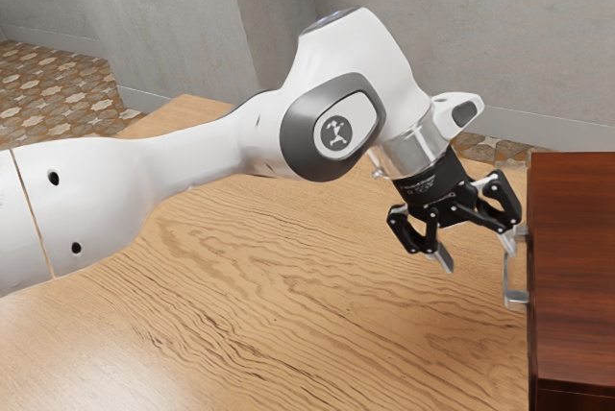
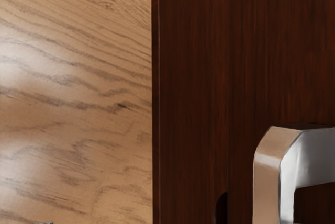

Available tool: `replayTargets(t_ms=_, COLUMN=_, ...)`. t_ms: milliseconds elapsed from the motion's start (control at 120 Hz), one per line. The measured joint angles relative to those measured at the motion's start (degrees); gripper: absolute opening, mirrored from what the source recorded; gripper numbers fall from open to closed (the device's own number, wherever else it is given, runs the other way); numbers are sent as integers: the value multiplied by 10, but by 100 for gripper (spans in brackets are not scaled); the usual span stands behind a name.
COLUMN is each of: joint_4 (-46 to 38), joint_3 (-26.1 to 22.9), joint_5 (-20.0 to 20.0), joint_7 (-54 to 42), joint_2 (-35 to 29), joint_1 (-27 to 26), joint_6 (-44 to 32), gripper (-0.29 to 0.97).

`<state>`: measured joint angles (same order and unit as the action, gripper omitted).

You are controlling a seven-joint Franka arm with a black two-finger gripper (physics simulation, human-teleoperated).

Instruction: Pull the drawer handle with one arm to open the drawer

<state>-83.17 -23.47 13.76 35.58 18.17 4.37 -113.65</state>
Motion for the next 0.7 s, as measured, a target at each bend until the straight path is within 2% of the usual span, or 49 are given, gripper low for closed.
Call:
replayTargets(t_ms=383, joint_4=-42, joint_3=1, joint_5=6, joint_7=-9, joint_2=-35, joint_1=19, joint_6=11, gripper=47)
replayTargets(t_ms=700, joint_4=-67, joint_3=30, joint_5=24, joint_7=-29, joint_2=-69, joint_1=23, joint_6=39, gripper=46)
